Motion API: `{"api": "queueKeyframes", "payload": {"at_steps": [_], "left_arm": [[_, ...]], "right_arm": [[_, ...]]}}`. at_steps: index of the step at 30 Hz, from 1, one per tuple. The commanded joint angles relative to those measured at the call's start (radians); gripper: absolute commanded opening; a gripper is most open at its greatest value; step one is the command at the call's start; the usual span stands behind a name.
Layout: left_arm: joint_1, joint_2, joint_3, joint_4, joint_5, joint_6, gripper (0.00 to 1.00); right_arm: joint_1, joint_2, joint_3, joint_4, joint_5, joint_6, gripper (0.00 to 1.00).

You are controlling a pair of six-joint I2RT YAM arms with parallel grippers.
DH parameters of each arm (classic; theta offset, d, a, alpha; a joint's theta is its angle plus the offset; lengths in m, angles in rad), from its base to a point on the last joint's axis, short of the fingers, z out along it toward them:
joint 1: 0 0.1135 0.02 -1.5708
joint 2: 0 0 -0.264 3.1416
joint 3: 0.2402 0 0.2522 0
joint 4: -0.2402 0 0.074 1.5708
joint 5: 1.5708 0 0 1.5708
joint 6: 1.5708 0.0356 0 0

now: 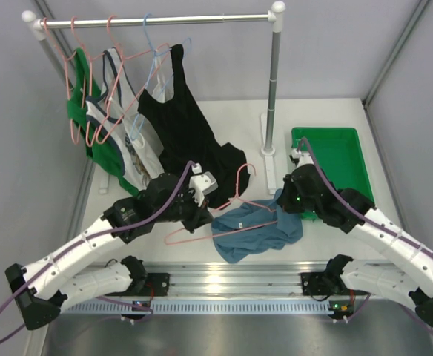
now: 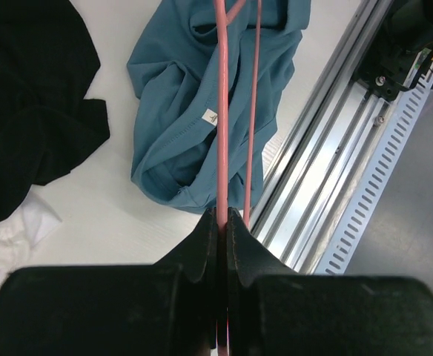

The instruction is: Place the tank top on the hanger

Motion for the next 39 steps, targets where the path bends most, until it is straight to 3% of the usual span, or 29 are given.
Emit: {"api": "queueKeyframes", "payload": {"at_steps": [1,14,39], "left_arm": [[0.0,-0.052,-0.043,0.19,0.029,-0.052,0.0],[-0.006,-0.113,-0.235,0.532,0.043,-0.172,0.0],[-0.118,0.091,-0.437,1.154,-0.06,-0.178,0.0]], "right_arm": [[-0.001,0.004,0.07,-0.019,-0.033,-0.017,0.0],[0.014,0.023,0.182,-0.037,-0.028,-0.013,0.0],[0.045,0.017,0.262,-0.071,0.018,-0.016,0.0]]}}
